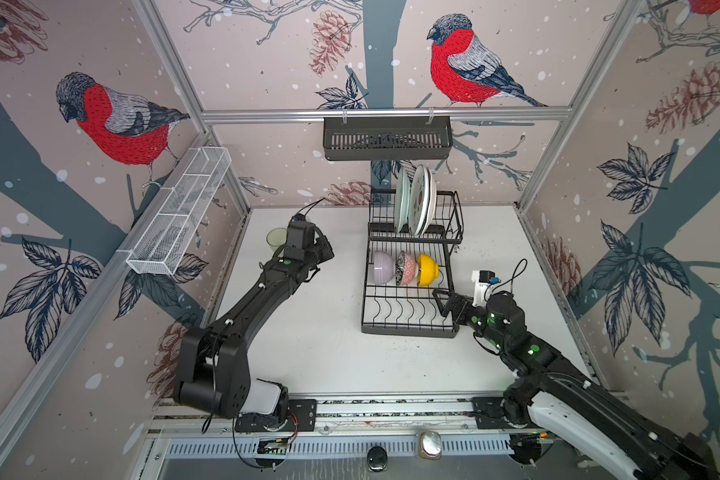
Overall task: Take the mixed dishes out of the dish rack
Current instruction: 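Carry the clear glass with the left gripper beside the green glass and release it upright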
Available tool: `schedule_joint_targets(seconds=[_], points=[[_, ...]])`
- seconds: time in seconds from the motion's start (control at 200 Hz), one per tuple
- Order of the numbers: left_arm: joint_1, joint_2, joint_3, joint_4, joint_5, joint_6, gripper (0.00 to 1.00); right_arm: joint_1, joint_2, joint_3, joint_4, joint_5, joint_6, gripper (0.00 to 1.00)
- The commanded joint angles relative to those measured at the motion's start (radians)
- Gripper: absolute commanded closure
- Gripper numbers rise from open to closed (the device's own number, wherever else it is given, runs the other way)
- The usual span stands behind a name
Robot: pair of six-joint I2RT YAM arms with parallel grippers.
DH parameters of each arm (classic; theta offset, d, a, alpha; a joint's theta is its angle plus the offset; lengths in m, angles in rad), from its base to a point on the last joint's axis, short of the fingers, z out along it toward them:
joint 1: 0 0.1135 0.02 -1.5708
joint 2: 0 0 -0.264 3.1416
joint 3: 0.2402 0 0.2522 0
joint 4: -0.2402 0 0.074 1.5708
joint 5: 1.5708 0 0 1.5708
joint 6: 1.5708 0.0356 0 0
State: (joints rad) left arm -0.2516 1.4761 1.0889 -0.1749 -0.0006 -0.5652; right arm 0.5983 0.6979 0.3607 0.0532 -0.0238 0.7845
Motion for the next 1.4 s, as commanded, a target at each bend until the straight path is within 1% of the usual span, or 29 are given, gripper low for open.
schedule_joint_targets(seconds=[0.0,0.2,0.31,0.475,0.665,0.795,0.961,1.191,1.396], points=[[0.011,0.092,0.103,-0.146,-0.069,0.066,1.00,-0.003,-0.001,-0.001,0.001,0.006,-0.031,0.00],[0.022,0.235,0.229,-0.183,-0.044,0.097,1.00,-0.005,-0.001,-0.011,0.004,0.007,-0.034,0.00],[0.024,0.288,0.288,-0.198,-0.061,0.111,1.00,-0.008,-0.008,-0.009,-0.021,0.023,-0.040,0.00],[0.037,0.395,0.422,-0.279,-0.093,0.142,1.00,-0.015,-0.027,-0.016,-0.050,0.032,-0.042,0.01],[0.045,0.483,0.524,-0.325,-0.073,0.164,1.00,-0.024,-0.049,-0.026,-0.071,0.042,-0.048,0.00],[0.045,0.535,0.596,-0.380,-0.085,0.177,1.00,-0.035,-0.073,-0.024,-0.106,0.058,-0.056,0.00],[0.046,0.559,0.629,-0.406,-0.084,0.190,1.00,-0.046,-0.098,-0.037,-0.111,0.048,-0.053,0.00],[0.045,0.588,0.660,-0.449,-0.093,0.208,1.00,-0.053,-0.090,-0.044,-0.104,0.030,-0.045,0.01],[0.045,0.602,0.655,-0.459,-0.097,0.212,1.00,-0.062,-0.087,-0.070,-0.074,0.016,-0.028,0.01]])
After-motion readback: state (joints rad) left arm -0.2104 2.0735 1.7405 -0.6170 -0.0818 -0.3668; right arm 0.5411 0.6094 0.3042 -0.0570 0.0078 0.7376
